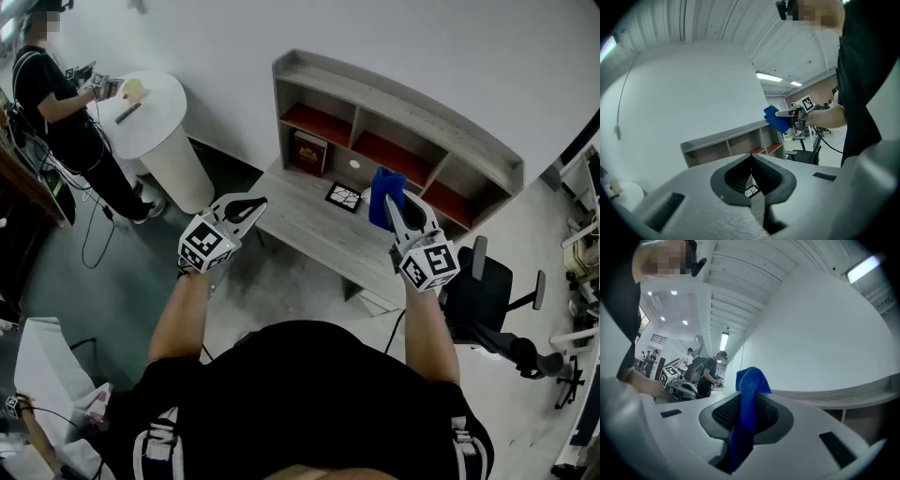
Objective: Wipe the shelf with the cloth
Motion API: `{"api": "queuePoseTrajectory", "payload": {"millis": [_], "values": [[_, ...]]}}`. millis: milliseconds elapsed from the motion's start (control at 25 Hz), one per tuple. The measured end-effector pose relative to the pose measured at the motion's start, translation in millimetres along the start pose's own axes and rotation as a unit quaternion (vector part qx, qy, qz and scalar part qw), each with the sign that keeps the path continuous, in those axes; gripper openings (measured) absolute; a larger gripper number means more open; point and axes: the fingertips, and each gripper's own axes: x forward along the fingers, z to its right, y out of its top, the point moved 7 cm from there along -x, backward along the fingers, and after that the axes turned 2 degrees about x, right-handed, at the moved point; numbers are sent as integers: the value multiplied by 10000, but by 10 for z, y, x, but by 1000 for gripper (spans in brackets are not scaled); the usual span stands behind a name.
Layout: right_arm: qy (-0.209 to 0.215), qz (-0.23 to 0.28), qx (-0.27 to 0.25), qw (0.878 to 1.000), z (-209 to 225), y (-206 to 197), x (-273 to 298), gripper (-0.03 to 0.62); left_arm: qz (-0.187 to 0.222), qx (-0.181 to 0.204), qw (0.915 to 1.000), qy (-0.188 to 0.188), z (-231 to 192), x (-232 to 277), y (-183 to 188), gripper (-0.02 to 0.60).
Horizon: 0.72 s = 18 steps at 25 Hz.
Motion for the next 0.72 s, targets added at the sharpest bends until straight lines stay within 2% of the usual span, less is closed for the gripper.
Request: {"api": "queuePoseTrajectory", "payload": {"millis": [240, 480, 720], "values": [[-6, 55, 113, 9999, 219, -84, -131, 71, -86, -19, 9999, -73, 128, 209, 77, 17], [76, 27, 238, 9997, 276, -154, -35, 71, -63, -221, 9997, -31, 69, 227, 8, 17], [267, 37, 25, 9996, 269, -130, 202, 74, 0, -382, 9992, -85, -73, 285, -188, 17]]}}
